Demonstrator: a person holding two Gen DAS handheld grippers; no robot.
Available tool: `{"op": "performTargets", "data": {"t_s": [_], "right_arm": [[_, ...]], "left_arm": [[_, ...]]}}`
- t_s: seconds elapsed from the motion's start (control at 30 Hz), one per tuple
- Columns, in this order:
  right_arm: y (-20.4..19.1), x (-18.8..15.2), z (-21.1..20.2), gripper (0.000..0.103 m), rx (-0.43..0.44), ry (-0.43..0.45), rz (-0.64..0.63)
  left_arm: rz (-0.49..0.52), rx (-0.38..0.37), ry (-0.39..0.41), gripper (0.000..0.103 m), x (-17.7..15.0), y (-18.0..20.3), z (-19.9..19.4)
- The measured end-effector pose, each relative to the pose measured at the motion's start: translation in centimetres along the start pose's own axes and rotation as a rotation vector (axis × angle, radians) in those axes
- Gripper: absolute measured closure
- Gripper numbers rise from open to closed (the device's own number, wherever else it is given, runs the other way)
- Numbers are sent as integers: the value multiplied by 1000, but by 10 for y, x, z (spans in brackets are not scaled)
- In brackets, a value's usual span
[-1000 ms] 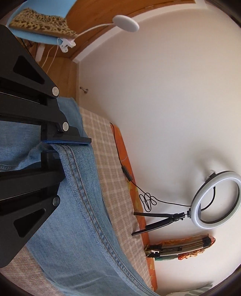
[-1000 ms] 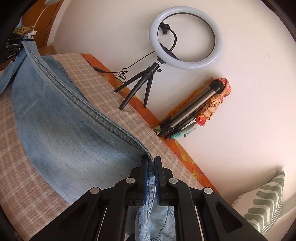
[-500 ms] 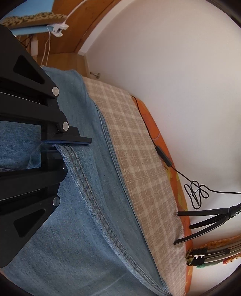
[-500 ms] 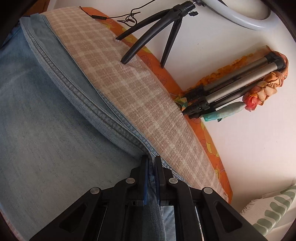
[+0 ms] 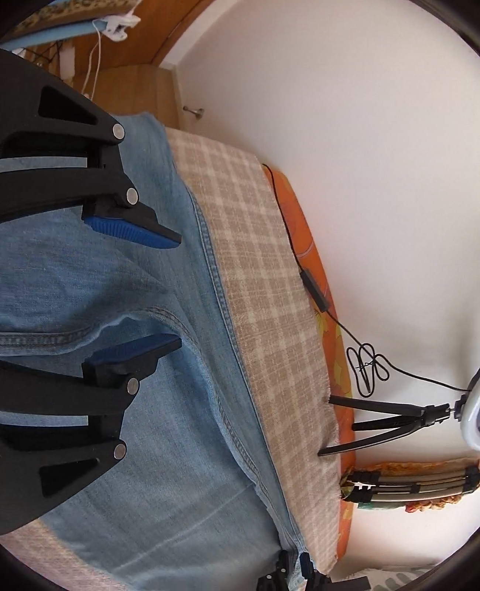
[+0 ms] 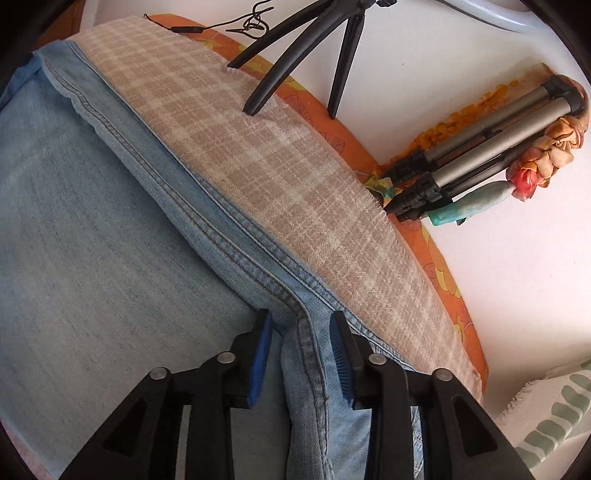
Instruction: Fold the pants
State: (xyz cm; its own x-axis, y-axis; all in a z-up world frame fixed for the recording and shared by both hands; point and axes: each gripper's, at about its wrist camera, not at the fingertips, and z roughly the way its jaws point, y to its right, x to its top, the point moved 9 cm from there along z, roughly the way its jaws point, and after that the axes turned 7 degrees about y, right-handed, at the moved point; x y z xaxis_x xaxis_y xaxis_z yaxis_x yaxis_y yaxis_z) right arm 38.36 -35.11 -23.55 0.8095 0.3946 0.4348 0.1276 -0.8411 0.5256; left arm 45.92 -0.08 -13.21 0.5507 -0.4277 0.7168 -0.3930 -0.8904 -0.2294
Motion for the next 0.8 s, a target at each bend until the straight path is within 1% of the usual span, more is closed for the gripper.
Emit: {"op": "performTargets", "data": {"t_s": [0.03, 0.07, 0.13, 0.17, 0.2, 0.3, 0.37, 0.43, 0.57, 0.63, 0.7, 0.8], "right_arm": [[0, 2, -6, 64, 10, 8, 13], [0, 5, -12, 62, 6, 21, 19], [1, 11, -25, 60, -12, 51, 23], [1, 15, -33, 60, -19, 69, 32], [-2, 19, -43, 60, -9, 91, 42], [-21, 35, -74, 60, 40, 166, 49], [-44, 48, -95, 60, 111, 215, 55], [-74, 60, -116, 60, 180, 259, 41], [-135, 83, -140, 60, 275, 317, -18], [-165, 93, -145, 60, 321, 328, -37], [-193, 102, -148, 60, 352, 336, -62], [-227, 113, -151, 60, 392, 345, -79]], "left_arm": [[-4, -1, 13, 54, 1, -5, -9], [-8, 7, 25, 53, 2, -12, -19], [-11, 23, 45, 53, 1, -27, -39], [-11, 30, 56, 53, -2, -34, -51], [-12, 36, 65, 53, -8, -41, -64], [-12, 42, 74, 53, -33, -56, -91], [-10, 44, 61, 53, -55, -60, -103], [-19, 34, 24, 53, -83, -61, -112], [-46, -1, -44, 53, -131, -45, -127], [-66, -50, -71, 50, -149, -28, -131], [-66, -94, -90, 44, -159, -8, -131], [-44, -135, -108, 44, -167, 19, -124]]}}
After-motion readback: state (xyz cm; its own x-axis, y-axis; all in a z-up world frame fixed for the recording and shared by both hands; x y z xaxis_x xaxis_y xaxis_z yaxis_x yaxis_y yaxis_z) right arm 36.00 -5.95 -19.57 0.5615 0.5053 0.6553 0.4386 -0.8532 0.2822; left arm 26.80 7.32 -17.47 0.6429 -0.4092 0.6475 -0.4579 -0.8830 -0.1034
